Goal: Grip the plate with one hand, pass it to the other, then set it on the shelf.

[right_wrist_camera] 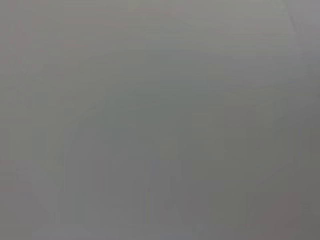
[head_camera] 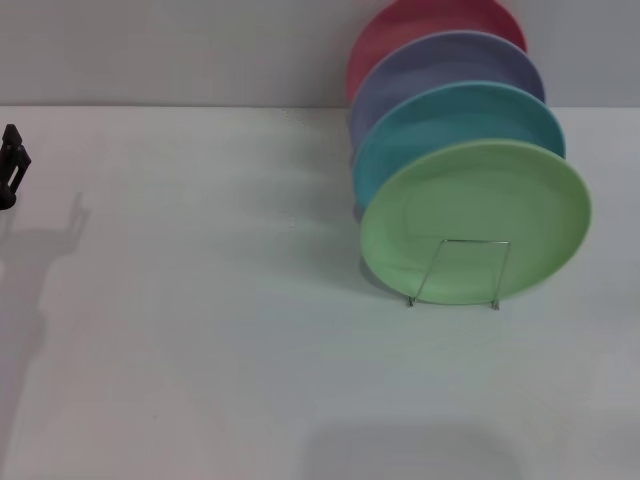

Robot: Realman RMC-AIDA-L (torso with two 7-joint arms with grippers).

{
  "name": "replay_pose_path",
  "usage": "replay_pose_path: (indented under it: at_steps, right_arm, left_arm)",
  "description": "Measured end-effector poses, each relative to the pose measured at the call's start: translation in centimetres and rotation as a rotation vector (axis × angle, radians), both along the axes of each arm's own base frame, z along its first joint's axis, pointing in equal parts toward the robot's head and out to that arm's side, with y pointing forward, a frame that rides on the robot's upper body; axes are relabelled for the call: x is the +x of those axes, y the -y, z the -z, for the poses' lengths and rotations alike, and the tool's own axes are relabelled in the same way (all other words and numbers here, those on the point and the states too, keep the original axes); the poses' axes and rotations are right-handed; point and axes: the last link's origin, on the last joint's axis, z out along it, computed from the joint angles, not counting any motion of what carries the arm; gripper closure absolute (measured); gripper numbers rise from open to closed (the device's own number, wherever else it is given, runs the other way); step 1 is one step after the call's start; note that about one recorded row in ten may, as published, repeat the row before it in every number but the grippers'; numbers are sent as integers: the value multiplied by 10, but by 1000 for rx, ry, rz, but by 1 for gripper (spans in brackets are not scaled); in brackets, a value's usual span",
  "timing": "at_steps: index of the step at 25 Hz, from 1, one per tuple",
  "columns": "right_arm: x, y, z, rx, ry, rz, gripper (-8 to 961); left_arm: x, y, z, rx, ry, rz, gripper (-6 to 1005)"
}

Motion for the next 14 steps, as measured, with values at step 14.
replay_pose_path:
  at_steps: [14]
  right_arm:
    - [8,-3,13,-57,-80,33,223]
  left_arm:
    - [-6,7,-4,39,-41,32,197]
